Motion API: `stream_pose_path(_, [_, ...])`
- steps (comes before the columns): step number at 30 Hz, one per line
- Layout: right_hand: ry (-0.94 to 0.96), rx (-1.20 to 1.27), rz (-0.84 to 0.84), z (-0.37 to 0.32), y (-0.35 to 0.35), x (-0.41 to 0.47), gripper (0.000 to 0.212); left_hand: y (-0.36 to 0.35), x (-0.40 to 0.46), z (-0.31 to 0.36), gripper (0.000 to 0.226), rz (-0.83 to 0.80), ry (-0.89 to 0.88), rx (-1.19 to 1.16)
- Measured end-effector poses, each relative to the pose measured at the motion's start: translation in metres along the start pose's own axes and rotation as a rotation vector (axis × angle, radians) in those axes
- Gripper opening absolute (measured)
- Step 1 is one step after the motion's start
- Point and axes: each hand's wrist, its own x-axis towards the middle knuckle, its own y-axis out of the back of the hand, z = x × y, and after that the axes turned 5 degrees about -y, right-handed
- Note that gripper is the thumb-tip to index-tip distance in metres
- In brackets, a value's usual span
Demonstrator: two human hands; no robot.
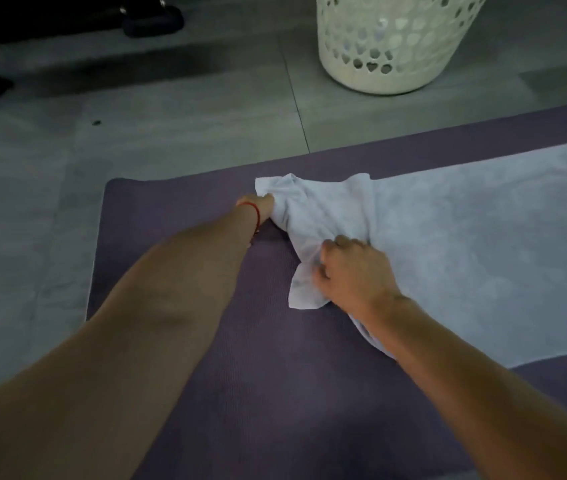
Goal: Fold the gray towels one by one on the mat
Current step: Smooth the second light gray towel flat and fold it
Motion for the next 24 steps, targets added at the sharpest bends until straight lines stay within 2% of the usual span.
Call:
stream_pose_path(2, [0.128, 0.014, -0.044, -0.020, -0.029, -0.021, 0.035, -0.003, 0.005, -0.005, 0.043, 0.001, -0.095, -0.012])
stream_pose_path(3, [0.134, -0.023, -0.079, -0.026, -0.043, -0.026, 0.042, -0.005, 0.009, -0.007, 0.041, -0.007, -0.117, -0.028])
stream_pose_path(6, [0.036, -0.033, -0.024, -0.024, -0.078, -0.019, 0.050, -0.009, 0.016, -0.007, 0.033, -0.025, -0.113, -0.100])
stream_pose_path(8, [0.017, 0.018, 0.055, -0.022, -0.090, -0.016, 0.040, -0.009, 0.025, -0.009, 0.026, -0.037, -0.099, -0.144])
stream_pose_path(11, [0.052, 0.156, 0.175, -0.026, -0.080, -0.023, 0.017, 0.002, 0.028, -0.016, 0.030, -0.037, -0.086, -0.268])
stream_pose_path(14, [0.195, 0.367, 0.202, -0.043, -0.057, -0.047, 0.017, 0.023, 0.022, -0.026, 0.030, 0.039, -0.136, -0.413])
stream_pose_path(16, [0.294, 0.481, 0.128, -0.060, -0.048, -0.064, 0.021, 0.039, 0.021, -0.038, 0.017, 0.146, -0.234, -0.312])
stream_pose_path(19, [0.384, 0.564, -0.009, -0.087, -0.054, -0.081, 0.024, 0.061, 0.012, -0.070, 0.015, 0.233, -0.326, -0.100])
stream_pose_path(21, [0.458, 0.514, -0.089, -0.099, -0.070, -0.087, 0.029, 0.067, 0.007, -0.098, 0.010, 0.141, -0.284, -0.134])
stream_pose_path(24, [0.543, 0.332, -0.247, -0.098, -0.090, -0.098, 0.038, 0.063, -0.003, -0.123, 0.020, -0.037, -0.186, -0.230])
